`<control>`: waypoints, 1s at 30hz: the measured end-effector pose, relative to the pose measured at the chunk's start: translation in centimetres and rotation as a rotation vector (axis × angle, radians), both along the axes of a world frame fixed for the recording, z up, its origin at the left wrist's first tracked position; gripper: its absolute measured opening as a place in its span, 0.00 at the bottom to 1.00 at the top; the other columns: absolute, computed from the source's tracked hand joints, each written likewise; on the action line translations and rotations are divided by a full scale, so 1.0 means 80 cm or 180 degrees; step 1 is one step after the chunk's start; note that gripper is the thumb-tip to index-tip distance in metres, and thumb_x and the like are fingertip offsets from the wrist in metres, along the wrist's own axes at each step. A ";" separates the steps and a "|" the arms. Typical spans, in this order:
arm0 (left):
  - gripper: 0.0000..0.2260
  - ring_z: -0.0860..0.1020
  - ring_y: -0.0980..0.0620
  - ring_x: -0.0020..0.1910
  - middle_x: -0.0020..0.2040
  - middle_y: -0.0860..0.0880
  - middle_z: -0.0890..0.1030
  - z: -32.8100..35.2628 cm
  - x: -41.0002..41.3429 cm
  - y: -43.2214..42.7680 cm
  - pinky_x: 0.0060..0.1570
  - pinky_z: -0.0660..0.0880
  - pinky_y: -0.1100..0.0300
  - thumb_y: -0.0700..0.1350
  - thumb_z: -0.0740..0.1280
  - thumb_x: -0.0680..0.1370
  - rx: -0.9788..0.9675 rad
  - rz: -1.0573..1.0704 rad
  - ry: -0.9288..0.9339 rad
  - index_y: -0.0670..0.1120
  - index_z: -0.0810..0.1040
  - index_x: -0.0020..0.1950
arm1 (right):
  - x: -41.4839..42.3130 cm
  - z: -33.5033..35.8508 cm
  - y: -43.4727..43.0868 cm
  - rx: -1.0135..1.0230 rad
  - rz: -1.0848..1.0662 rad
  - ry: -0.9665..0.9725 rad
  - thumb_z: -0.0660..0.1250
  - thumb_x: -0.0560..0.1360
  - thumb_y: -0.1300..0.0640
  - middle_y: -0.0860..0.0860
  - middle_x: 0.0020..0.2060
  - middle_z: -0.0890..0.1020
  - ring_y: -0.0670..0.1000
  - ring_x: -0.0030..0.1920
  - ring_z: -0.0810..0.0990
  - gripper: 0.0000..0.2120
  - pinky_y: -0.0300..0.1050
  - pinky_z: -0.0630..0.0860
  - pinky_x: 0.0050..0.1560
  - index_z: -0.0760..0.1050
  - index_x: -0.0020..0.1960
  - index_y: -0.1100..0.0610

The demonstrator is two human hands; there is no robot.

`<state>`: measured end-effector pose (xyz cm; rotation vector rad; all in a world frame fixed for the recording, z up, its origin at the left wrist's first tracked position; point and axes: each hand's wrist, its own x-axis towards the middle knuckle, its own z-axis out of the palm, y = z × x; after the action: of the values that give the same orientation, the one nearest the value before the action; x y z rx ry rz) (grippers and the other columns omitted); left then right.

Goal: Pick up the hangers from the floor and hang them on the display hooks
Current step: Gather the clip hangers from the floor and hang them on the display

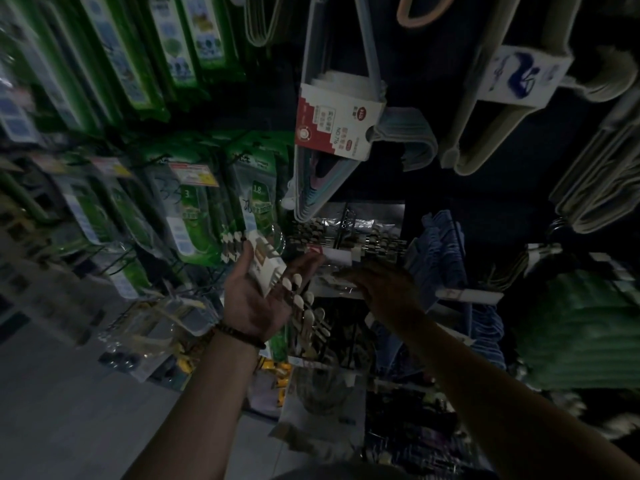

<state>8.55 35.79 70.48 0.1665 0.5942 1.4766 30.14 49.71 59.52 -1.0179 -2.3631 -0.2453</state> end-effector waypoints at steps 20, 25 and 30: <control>0.35 0.85 0.38 0.57 0.73 0.37 0.77 -0.034 0.025 0.004 0.44 0.85 0.50 0.65 0.60 0.82 -0.0073 0.0030 -0.0254 0.43 0.68 0.80 | -0.047 0.031 0.081 -0.1238 -0.0666 -0.0318 0.71 0.76 0.49 0.53 0.63 0.84 0.61 0.62 0.81 0.19 0.51 0.77 0.61 0.81 0.67 0.43; 0.28 0.83 0.37 0.54 0.61 0.39 0.85 -0.044 0.033 0.003 0.45 0.86 0.45 0.64 0.61 0.83 -0.0269 0.0166 -0.0021 0.43 0.84 0.66 | -0.045 -0.006 0.101 -0.0642 -0.1002 0.0272 0.63 0.78 0.45 0.53 0.57 0.85 0.65 0.65 0.78 0.15 0.65 0.72 0.66 0.86 0.55 0.45; 0.23 0.79 0.32 0.62 0.51 0.40 0.87 -0.064 0.019 -0.002 0.53 0.83 0.37 0.61 0.64 0.82 -0.0499 0.0387 0.0199 0.44 0.84 0.61 | -0.027 0.049 -0.005 -0.1457 -0.1065 0.2295 0.60 0.80 0.39 0.49 0.46 0.85 0.53 0.47 0.85 0.16 0.56 0.82 0.47 0.82 0.52 0.48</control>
<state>10.11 35.65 65.36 0.0552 0.7793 1.5393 28.01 49.32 63.48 -1.4165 -1.6082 0.4931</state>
